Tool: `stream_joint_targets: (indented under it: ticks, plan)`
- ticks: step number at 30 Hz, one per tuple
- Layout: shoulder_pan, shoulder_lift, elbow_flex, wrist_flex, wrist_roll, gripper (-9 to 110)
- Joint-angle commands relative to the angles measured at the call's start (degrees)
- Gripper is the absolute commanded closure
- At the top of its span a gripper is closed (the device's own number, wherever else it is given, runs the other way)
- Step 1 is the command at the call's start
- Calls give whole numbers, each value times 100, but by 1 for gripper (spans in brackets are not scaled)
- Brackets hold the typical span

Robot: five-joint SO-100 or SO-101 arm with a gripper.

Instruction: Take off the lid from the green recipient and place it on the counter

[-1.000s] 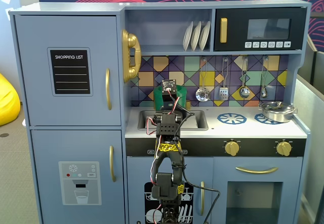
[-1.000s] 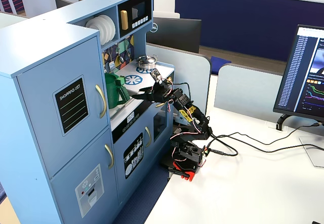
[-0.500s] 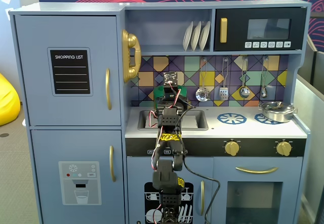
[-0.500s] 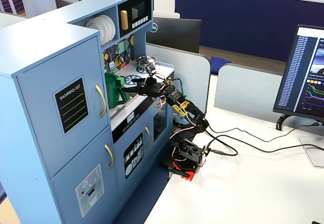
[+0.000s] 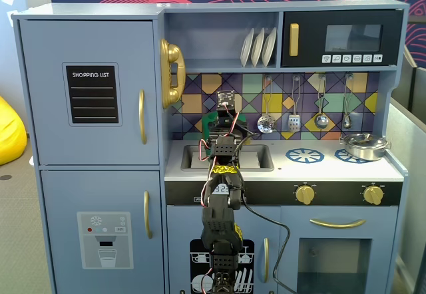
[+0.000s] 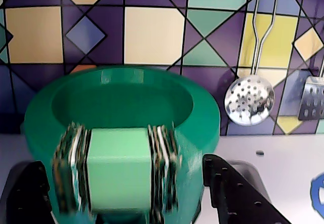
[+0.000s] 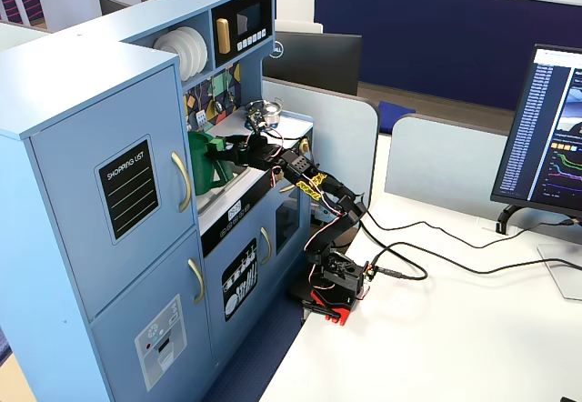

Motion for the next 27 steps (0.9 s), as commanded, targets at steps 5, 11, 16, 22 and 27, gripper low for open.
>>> stream_joint_targets:
  ticks: [5,11,16,22,27]
  plan:
    - [-123,-176,-536,-264,-123,72]
    - [-202,-229,-536,-343,-167,74]
    - [-299,-264,-554,-431,-202,80]
    - [-422,-264,-563,-457,79,101]
    - [-422,-255,-589,-457,44,101]
